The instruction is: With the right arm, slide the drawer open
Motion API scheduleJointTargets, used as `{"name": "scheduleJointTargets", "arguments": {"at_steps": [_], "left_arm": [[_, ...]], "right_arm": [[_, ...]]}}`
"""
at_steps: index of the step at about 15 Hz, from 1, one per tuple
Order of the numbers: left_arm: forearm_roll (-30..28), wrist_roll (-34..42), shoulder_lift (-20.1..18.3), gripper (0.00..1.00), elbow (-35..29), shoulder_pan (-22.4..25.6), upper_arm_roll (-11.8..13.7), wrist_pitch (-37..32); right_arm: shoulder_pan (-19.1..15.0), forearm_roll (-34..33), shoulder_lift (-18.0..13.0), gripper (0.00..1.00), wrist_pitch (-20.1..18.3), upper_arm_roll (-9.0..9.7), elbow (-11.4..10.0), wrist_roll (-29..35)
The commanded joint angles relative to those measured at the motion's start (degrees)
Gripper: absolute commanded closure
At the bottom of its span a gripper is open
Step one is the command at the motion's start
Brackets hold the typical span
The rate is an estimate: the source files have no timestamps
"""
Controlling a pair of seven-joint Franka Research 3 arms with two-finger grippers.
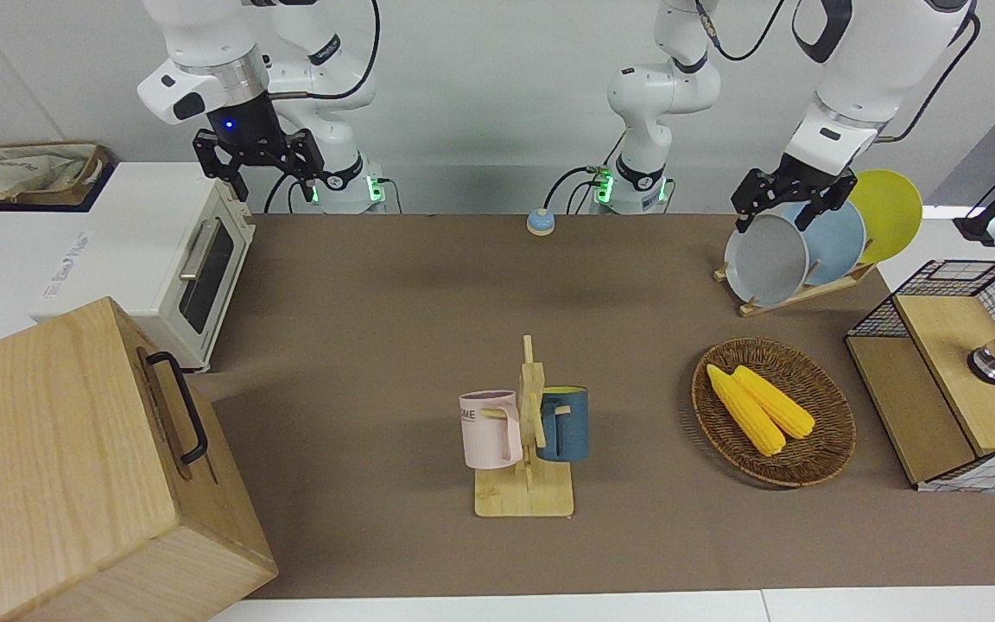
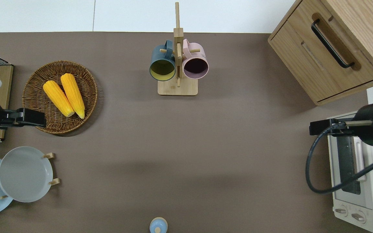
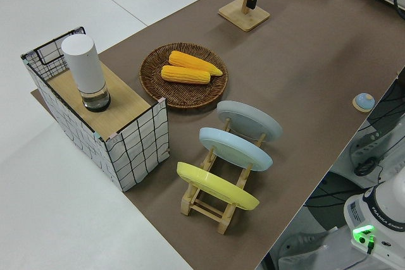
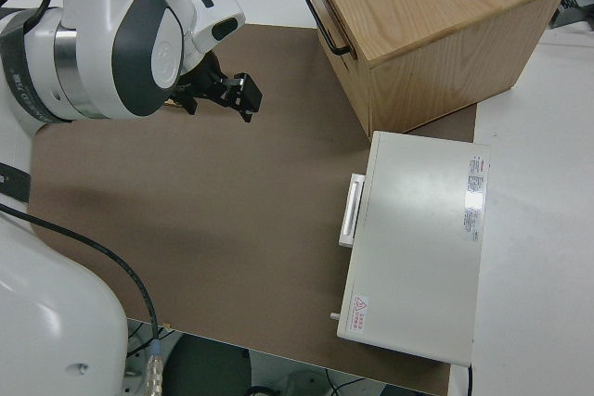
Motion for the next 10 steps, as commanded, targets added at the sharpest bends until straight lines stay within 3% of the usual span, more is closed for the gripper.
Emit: {"name": "scheduleJointTargets", "arguments": {"at_steps": [1, 10], "left_arm": [[0.73, 0.4, -0.51, 0.0, 0.04, -0.27, 0.2, -0.27], [0.73, 0.4, -0.51, 0.0, 0.04, -0.36, 0.2, -0.27]], "right_arm": [[-0.73, 0.72, -0.17, 0.013, -0.29, 0.39, 0.44, 0.19], [-0.12, 0.02, -0.34, 0.013, -0.65, 0.39, 0.44, 0.28]]}}
